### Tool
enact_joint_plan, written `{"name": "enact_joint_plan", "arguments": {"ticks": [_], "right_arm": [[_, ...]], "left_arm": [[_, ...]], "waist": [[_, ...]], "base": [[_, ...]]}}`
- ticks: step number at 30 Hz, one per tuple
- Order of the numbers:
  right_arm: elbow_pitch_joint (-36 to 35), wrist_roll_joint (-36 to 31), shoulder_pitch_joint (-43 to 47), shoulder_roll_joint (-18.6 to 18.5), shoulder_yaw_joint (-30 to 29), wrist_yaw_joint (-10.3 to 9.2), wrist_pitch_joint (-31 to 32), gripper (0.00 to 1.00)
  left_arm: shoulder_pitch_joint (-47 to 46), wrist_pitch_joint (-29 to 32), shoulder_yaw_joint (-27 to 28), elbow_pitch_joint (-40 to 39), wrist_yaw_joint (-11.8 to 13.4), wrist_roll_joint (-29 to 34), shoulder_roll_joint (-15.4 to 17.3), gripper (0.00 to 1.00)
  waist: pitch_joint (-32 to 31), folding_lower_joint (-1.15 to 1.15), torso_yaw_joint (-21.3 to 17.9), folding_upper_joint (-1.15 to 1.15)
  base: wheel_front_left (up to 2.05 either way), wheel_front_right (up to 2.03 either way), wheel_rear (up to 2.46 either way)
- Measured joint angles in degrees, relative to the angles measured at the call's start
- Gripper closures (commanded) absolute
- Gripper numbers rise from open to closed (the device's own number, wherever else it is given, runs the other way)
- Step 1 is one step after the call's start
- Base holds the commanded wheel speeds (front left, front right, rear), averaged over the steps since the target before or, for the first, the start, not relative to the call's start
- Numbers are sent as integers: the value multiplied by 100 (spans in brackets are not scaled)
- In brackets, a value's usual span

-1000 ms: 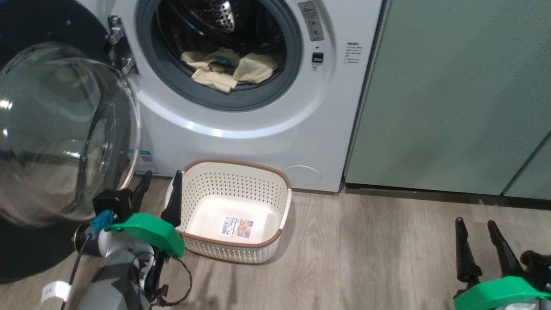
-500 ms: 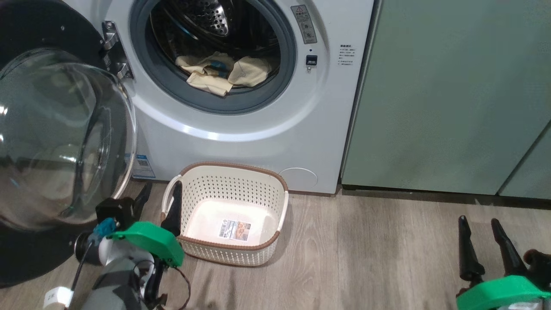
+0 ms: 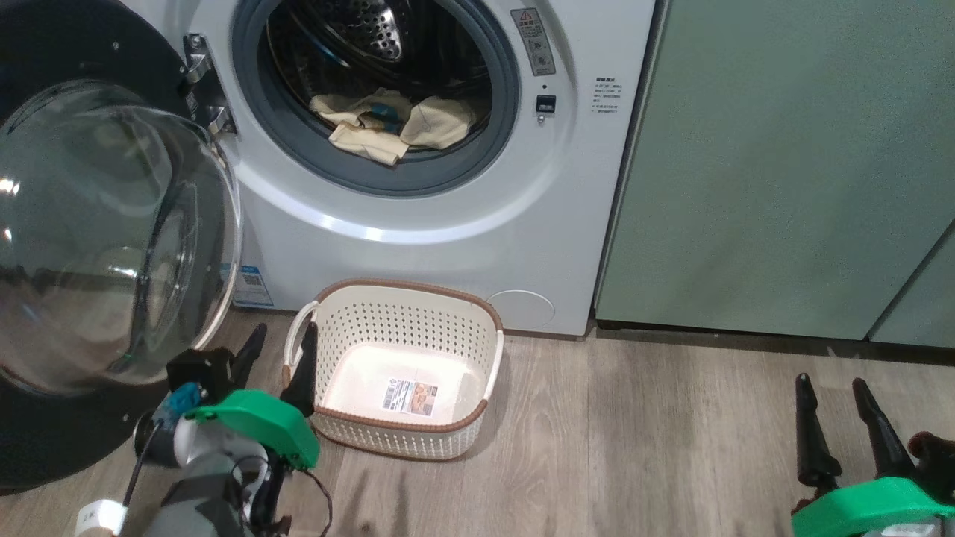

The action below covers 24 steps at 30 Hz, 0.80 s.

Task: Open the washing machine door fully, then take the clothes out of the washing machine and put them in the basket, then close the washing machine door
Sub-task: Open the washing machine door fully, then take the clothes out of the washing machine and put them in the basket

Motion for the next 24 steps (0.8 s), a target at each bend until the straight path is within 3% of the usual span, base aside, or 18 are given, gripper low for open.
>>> {"name": "enact_joint_plan", "arguments": {"ticks": [12, 24], "right_arm": [[4, -4, 1, 0, -2, 0, 0, 0], [34, -4, 36, 8, -3, 0, 0, 0]], "left_arm": [[-6, 0, -215, 172, -42, -35, 29, 0], [-15, 0, -361, 213, -42, -112, 82, 0]], "waist": [[10, 0, 8, 0], [48, 0, 54, 0]], "base": [[33, -33, 0], [177, -177, 0]]}}
